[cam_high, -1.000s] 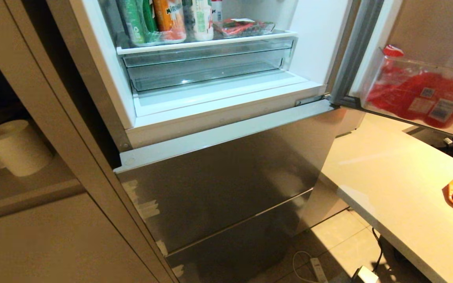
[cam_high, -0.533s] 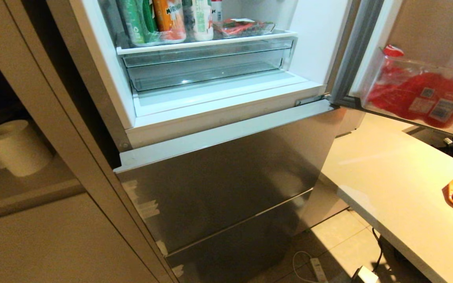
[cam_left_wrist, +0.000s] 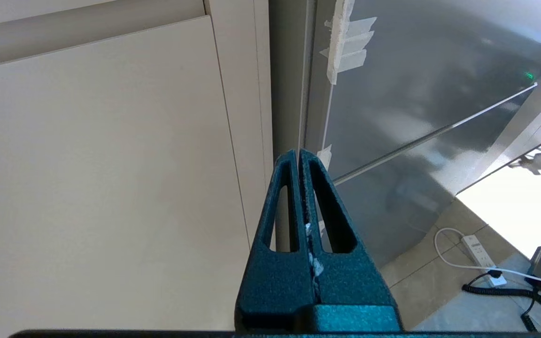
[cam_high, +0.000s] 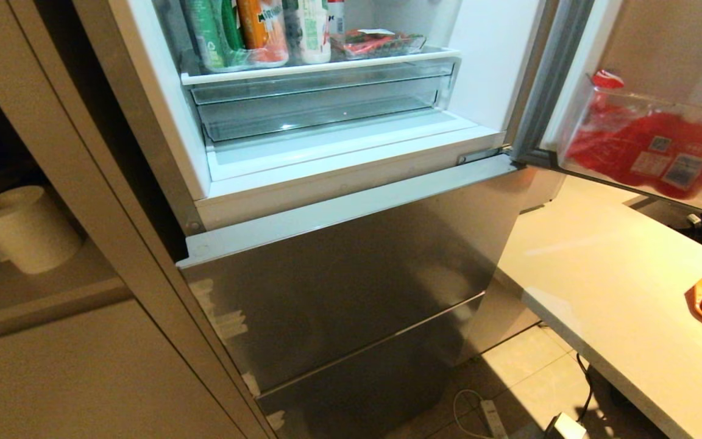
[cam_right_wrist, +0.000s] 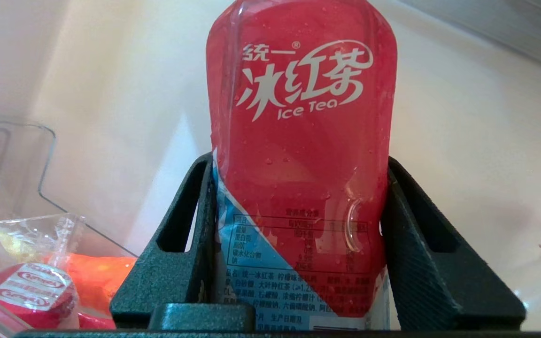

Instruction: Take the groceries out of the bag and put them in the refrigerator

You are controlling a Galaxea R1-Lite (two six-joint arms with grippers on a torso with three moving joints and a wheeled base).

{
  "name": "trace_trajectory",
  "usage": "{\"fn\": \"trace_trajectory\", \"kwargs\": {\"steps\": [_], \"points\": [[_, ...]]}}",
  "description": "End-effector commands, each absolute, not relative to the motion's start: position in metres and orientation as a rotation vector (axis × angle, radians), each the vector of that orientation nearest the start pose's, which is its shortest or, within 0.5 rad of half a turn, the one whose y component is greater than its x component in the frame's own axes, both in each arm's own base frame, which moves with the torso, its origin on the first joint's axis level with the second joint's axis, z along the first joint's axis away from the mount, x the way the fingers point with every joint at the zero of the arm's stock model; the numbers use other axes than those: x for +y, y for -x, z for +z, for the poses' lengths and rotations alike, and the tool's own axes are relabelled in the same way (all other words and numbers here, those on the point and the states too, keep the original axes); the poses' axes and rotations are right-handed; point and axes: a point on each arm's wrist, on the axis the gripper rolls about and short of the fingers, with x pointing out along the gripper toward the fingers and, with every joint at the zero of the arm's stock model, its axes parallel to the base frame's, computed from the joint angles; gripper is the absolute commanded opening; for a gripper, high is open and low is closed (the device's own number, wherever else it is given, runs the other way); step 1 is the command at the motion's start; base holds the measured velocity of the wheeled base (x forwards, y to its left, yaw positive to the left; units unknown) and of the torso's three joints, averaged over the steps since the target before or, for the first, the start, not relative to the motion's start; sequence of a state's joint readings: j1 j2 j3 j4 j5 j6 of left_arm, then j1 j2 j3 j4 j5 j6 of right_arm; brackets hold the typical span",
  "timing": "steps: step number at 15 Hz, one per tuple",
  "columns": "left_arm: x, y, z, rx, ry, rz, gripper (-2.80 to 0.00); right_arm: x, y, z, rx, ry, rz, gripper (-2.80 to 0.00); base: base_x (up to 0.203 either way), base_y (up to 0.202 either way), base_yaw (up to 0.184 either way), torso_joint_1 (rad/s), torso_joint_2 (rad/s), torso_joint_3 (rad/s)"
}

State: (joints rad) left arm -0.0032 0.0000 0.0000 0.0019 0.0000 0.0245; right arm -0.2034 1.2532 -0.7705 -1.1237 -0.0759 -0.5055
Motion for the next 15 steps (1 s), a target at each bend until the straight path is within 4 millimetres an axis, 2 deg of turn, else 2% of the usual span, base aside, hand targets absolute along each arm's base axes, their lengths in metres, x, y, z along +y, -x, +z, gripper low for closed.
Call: {"fn": "trace_trajectory", "kwargs": {"steps": [1, 5, 6, 15], "points": [[0.0001, 0.0228, 0.0752, 0.002, -0.025, -0.003, -2.80, -0.0377, -0.1725, 0.3323, -0.564, 0.526, -0.440, -2.80, 0.000, 0.000, 0.000, 0.000, 0.00, 0.000], [0.0001, 0.0228, 0.0753, 0.001, -0.025, -0.003, -2.80, -0.0378, -0.1721, 0.3333, -0.566, 0.522, -0.451, -2.80, 0.000, 0.000, 0.000, 0.000, 0.00, 0.000], [0.0001, 0.0228, 0.0753, 0.002, -0.025, -0.003, -2.80, -0.0379, -0.1721, 0.3329, -0.565, 0.522, -0.452, 0.00, 0.000, 0.000, 0.000, 0.000, 0.00, 0.000], [0.0001, 0.0228, 0.0753, 0.001, -0.025, -0.003, -2.80, -0.0379, -0.1721, 0.3336, -0.567, 0.521, -0.455, 0.00, 0.000, 0.000, 0.000, 0.000, 0.00, 0.000]]}}
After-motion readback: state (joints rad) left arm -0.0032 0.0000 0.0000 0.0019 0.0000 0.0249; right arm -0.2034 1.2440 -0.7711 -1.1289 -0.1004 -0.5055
